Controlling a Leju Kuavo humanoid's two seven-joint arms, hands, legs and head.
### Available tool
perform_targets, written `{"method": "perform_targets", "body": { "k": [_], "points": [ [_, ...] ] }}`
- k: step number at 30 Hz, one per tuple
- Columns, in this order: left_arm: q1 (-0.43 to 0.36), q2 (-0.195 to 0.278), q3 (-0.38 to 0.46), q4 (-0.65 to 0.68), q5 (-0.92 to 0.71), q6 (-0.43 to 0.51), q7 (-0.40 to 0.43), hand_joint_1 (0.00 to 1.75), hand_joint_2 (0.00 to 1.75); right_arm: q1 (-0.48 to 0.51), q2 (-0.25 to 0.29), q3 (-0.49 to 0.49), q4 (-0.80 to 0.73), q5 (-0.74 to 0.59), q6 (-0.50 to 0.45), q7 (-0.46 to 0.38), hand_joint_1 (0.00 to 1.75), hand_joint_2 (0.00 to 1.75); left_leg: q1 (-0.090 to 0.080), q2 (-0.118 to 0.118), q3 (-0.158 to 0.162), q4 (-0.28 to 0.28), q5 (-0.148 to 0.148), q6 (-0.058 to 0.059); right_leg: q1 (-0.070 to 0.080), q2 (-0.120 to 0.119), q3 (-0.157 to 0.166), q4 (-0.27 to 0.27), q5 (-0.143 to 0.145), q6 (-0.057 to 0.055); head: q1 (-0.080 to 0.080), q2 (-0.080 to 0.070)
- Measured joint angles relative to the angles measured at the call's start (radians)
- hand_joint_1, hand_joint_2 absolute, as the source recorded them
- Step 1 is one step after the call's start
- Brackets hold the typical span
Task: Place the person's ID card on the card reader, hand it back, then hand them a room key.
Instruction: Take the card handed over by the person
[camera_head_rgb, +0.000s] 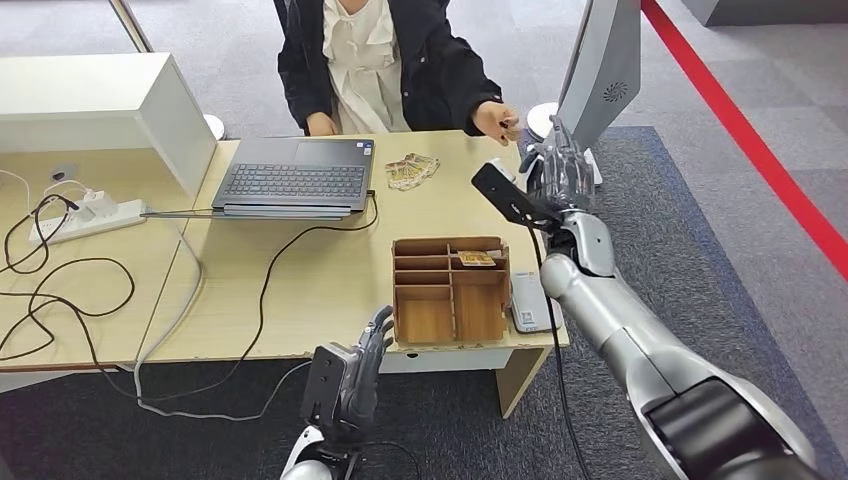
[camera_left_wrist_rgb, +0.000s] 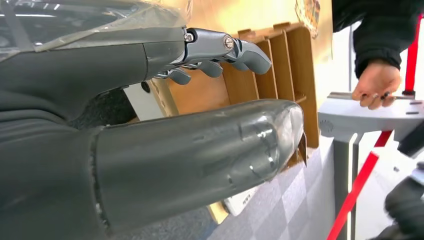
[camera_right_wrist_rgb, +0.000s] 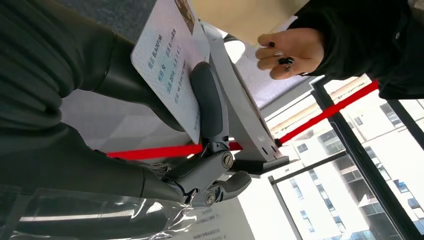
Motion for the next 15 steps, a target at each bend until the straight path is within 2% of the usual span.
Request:
{"method": "perform_targets", "body": {
  "k": [9,15],
  "points": [
    [0.029,0.028,0.0,-0.043,0.022,0.104,0.005,0.0,0.0,0.297,-0.103,-0.073,-0.377,-0.005,-0.009,0.064,1.75,1.75,0.0,0.0,0.0,0.0,0.0,0.0,0.0,0.0,0.0,0.0,0.0,0.0,0.0,0.0],
    [0.036,0.04,-0.005,-0.062,0.043,0.125,0.016,0.0,0.0,0.441,-0.153,-0.167,-0.554,0.012,-0.015,0.082,1.75,1.75,0.0,0.0,0.0,0.0,0.0,0.0,0.0,0.0,0.0,0.0,0.0,0.0,0.0,0.0]
  ]
}}
